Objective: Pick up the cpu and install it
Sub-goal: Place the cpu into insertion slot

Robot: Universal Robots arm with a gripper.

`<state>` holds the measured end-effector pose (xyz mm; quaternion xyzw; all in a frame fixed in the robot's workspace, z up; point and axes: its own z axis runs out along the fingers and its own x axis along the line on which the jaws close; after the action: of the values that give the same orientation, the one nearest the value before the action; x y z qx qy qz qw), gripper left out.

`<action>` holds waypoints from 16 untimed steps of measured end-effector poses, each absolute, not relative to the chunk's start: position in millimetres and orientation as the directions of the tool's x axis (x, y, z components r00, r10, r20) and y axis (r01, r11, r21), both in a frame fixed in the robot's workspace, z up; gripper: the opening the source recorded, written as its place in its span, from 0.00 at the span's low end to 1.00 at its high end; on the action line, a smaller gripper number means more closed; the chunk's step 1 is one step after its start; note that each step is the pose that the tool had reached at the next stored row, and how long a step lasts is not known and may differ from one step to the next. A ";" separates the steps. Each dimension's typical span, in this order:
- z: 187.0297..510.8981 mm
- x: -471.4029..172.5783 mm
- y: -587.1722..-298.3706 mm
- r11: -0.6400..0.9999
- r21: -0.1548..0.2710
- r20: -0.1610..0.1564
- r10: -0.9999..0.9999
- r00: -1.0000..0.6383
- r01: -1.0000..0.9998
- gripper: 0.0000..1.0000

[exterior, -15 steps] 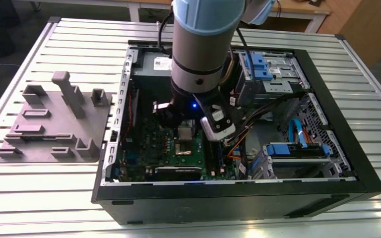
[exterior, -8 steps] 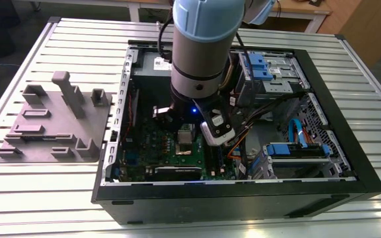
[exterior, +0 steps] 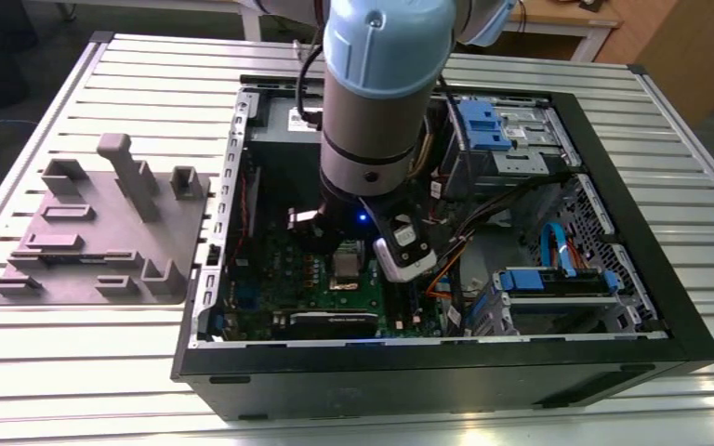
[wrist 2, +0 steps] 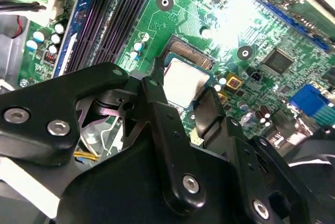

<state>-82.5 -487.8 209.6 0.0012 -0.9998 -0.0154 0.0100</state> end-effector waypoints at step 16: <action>195.5 -84.6 -487.9 1.000 0.031 0.021 -0.001 -1.000 -0.001 0.47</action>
<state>-84.6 -487.9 195.5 0.0005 -0.9998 -0.0154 0.0107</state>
